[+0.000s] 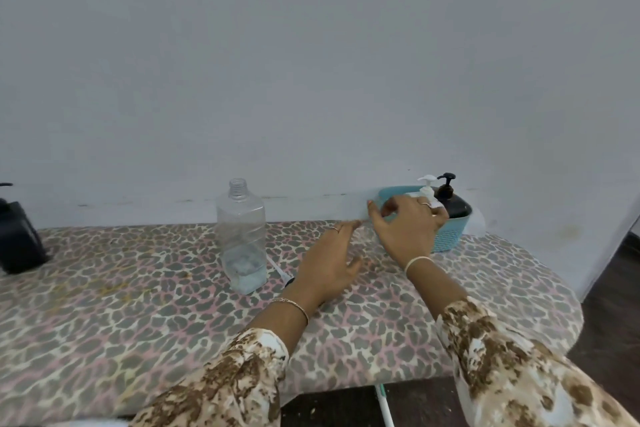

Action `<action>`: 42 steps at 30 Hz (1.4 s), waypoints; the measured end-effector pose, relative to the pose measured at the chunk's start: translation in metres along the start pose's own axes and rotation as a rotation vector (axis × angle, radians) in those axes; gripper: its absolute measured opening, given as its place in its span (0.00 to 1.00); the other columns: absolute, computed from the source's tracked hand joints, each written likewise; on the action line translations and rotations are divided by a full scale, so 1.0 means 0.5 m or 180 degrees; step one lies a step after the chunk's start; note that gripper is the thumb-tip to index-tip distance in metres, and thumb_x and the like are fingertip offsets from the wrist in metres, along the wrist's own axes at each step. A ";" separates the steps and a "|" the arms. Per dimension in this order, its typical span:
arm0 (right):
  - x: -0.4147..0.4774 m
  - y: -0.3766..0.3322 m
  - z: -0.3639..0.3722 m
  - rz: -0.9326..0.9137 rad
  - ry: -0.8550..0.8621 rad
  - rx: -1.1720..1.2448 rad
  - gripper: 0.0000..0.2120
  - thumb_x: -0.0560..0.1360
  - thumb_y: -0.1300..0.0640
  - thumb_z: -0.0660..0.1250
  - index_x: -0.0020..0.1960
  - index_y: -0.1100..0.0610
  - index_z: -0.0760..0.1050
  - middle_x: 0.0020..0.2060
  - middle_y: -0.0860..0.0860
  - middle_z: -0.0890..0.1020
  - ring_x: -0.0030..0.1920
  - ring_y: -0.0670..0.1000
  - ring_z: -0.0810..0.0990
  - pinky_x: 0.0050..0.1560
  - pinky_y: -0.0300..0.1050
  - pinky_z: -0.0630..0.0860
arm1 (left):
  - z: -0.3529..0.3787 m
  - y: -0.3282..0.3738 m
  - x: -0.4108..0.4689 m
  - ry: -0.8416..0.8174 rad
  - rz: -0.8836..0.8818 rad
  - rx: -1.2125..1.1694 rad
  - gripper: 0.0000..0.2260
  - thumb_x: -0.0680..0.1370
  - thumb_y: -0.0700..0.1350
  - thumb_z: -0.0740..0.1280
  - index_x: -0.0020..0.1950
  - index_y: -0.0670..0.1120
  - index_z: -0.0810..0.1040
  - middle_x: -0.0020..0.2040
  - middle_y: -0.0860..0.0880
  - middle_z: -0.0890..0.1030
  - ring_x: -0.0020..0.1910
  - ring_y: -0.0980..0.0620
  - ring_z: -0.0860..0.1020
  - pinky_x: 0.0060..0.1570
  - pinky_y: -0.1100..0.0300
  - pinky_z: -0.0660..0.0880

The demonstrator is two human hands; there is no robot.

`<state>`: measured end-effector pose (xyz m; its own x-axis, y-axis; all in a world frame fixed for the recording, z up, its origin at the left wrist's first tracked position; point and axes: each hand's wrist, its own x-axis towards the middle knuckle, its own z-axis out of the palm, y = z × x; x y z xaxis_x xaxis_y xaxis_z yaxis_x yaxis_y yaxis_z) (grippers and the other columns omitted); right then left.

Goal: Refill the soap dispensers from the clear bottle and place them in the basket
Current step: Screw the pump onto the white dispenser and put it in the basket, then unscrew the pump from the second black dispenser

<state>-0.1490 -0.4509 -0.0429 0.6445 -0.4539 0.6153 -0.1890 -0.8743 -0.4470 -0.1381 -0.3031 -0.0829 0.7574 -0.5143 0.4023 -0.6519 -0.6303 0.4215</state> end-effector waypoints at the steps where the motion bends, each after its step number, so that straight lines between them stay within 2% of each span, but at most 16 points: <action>1: -0.022 -0.018 0.001 -0.0118 -0.0047 0.0029 0.18 0.73 0.37 0.63 0.35 0.50 0.77 0.35 0.44 0.80 0.48 0.50 0.77 0.58 0.52 0.55 | -0.008 -0.007 -0.021 0.0116 -0.0053 -0.0067 0.27 0.78 0.47 0.66 0.75 0.50 0.61 0.71 0.49 0.70 0.68 0.51 0.69 0.65 0.54 0.70; 8: -0.172 -0.183 0.006 -0.0749 -0.0397 0.0293 0.15 0.73 0.42 0.64 0.33 0.50 0.75 0.30 0.44 0.78 0.44 0.49 0.76 0.56 0.50 0.54 | -0.096 -0.084 -0.189 0.1064 -0.0391 -0.0319 0.16 0.78 0.47 0.65 0.66 0.49 0.74 0.59 0.52 0.79 0.58 0.54 0.76 0.56 0.54 0.75; 12: -0.243 -0.270 0.030 -0.1077 -0.0473 0.0546 0.16 0.74 0.45 0.65 0.30 0.50 0.71 0.28 0.44 0.77 0.39 0.50 0.76 0.57 0.54 0.57 | -0.158 -0.150 -0.275 0.1574 -0.0722 -0.0348 0.13 0.78 0.46 0.66 0.62 0.49 0.76 0.55 0.54 0.81 0.54 0.57 0.78 0.53 0.56 0.77; 15: -0.294 -0.333 0.049 -0.1504 -0.0567 0.0563 0.16 0.74 0.48 0.66 0.29 0.50 0.69 0.27 0.45 0.77 0.37 0.51 0.77 0.54 0.51 0.58 | -0.206 -0.212 -0.336 0.1797 -0.1056 -0.0342 0.12 0.78 0.46 0.67 0.61 0.49 0.77 0.53 0.54 0.81 0.52 0.57 0.78 0.50 0.54 0.78; 17: -0.315 -0.367 0.062 -0.1747 -0.0757 0.0572 0.14 0.75 0.49 0.65 0.31 0.50 0.70 0.29 0.47 0.78 0.39 0.52 0.77 0.52 0.50 0.60 | -0.236 -0.254 -0.369 0.1922 -0.1284 -0.0247 0.10 0.78 0.46 0.67 0.60 0.50 0.77 0.52 0.54 0.81 0.51 0.56 0.78 0.50 0.54 0.78; 19: -0.329 -0.404 0.078 -0.1894 -0.1074 0.0524 0.13 0.78 0.49 0.61 0.36 0.51 0.74 0.35 0.49 0.81 0.45 0.53 0.77 0.53 0.49 0.64 | -0.267 -0.295 -0.395 0.2024 -0.1519 -0.0240 0.11 0.78 0.45 0.67 0.60 0.50 0.77 0.53 0.54 0.81 0.52 0.54 0.78 0.51 0.54 0.77; 23: -0.340 -0.472 0.115 -0.2107 -0.1589 0.0392 0.12 0.81 0.53 0.55 0.48 0.53 0.77 0.45 0.51 0.81 0.52 0.53 0.74 0.53 0.48 0.67 | -0.331 -0.377 -0.415 0.2075 -0.1955 -0.0156 0.15 0.77 0.43 0.68 0.64 0.46 0.74 0.59 0.48 0.79 0.59 0.48 0.76 0.57 0.53 0.74; 26: -0.342 -0.504 0.152 -0.2219 -0.1848 0.0293 0.10 0.80 0.59 0.58 0.54 0.54 0.77 0.50 0.51 0.81 0.53 0.54 0.75 0.54 0.46 0.69 | -0.374 -0.436 -0.406 0.1974 -0.2408 0.0054 0.25 0.77 0.45 0.69 0.71 0.44 0.65 0.69 0.43 0.69 0.68 0.43 0.68 0.65 0.48 0.69; 29: -0.341 -0.537 0.195 -0.2162 -0.2124 0.0391 0.13 0.79 0.62 0.59 0.60 0.53 0.76 0.56 0.49 0.79 0.57 0.52 0.75 0.54 0.44 0.72 | -0.414 -0.502 -0.387 0.2114 -0.2804 0.0228 0.33 0.75 0.46 0.71 0.74 0.42 0.58 0.73 0.41 0.61 0.72 0.38 0.60 0.69 0.45 0.64; 32: -0.340 -0.560 0.232 -0.2103 -0.2276 0.0514 0.15 0.80 0.60 0.58 0.64 0.53 0.74 0.60 0.49 0.78 0.60 0.52 0.75 0.58 0.46 0.73 | -0.446 -0.561 -0.368 0.2180 -0.2953 0.0447 0.40 0.73 0.48 0.72 0.76 0.39 0.53 0.76 0.39 0.56 0.76 0.39 0.53 0.74 0.46 0.54; 34: -0.338 -0.576 0.258 -0.2127 -0.2365 0.0546 0.17 0.79 0.61 0.59 0.66 0.53 0.73 0.62 0.49 0.77 0.62 0.52 0.74 0.60 0.46 0.73 | -0.463 -0.595 -0.359 0.2243 -0.2986 0.0520 0.42 0.73 0.49 0.73 0.77 0.38 0.51 0.77 0.39 0.53 0.77 0.40 0.51 0.74 0.48 0.52; 39: -0.325 -0.611 0.309 -0.2437 -0.2410 0.0424 0.19 0.77 0.63 0.59 0.66 0.53 0.73 0.62 0.50 0.76 0.61 0.54 0.75 0.58 0.48 0.74 | -0.506 -0.663 -0.339 0.2395 -0.2995 0.0281 0.46 0.72 0.49 0.75 0.77 0.37 0.48 0.78 0.39 0.52 0.78 0.41 0.50 0.76 0.49 0.50; 42: -0.319 -0.623 0.332 -0.2470 -0.2480 0.0396 0.17 0.76 0.63 0.59 0.63 0.52 0.76 0.59 0.49 0.78 0.60 0.53 0.76 0.56 0.48 0.76 | -0.524 -0.694 -0.328 0.2495 -0.3012 -0.0032 0.49 0.70 0.51 0.77 0.78 0.39 0.49 0.77 0.40 0.58 0.76 0.41 0.56 0.74 0.46 0.58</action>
<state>-0.0698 -0.0775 -0.1096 0.8540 0.4807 0.1990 0.5161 -0.8314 -0.2060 -0.0460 0.1524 -0.0823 0.7073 0.6340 0.3128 0.1395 -0.5589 0.8174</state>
